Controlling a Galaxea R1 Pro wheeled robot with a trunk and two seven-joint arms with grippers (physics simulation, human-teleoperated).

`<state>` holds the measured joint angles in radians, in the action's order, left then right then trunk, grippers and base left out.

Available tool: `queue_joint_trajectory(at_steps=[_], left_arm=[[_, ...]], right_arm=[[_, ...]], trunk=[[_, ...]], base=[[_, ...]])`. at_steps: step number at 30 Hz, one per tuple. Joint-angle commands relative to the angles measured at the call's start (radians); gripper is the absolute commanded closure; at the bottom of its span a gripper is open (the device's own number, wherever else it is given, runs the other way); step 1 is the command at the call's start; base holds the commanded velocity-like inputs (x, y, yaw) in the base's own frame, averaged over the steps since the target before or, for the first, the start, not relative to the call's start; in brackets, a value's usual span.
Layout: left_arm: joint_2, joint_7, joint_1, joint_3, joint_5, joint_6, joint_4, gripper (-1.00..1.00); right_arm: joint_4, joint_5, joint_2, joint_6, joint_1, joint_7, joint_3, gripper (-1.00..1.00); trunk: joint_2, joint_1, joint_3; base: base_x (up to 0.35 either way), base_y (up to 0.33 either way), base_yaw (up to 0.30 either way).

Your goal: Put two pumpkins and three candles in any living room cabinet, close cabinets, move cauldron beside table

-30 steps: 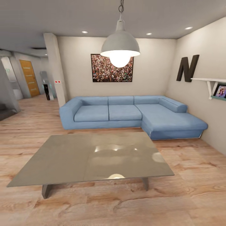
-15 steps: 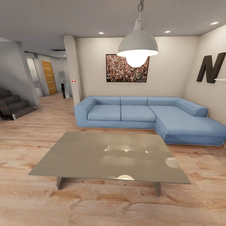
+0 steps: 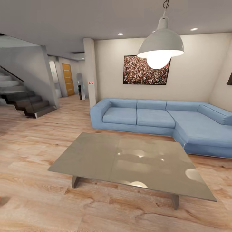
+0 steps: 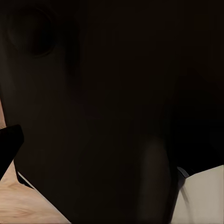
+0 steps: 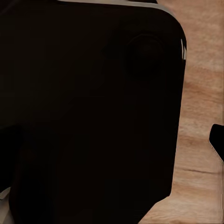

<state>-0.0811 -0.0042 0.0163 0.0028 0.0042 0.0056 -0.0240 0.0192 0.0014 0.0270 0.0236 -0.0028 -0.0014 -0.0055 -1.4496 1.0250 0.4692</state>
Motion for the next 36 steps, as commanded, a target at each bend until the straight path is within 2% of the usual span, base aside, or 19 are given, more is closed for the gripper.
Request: queue_joint_trajectory(at_steps=[1, 36], left_arm=[[0.0, 0.0, 0.001, 0.0, 0.0, 0.001, -0.002, -1.0], [-0.002, 0.0, 0.001, 0.0, 0.0, 0.001, -0.002, -1.0]], right_arm=[[0.0, 0.0, 0.0, 0.002, 0.0, 0.0, -0.001, -1.0], [-0.001, 0.0, 0.002, 0.002, 0.0, 0.0, -0.001, -1.0]], trunk=[[0.0, 0.0, 0.001], [0.0, 0.0, 0.001]], base=[[0.0, 0.0, 0.277], [0.0, 0.0, 0.277]])
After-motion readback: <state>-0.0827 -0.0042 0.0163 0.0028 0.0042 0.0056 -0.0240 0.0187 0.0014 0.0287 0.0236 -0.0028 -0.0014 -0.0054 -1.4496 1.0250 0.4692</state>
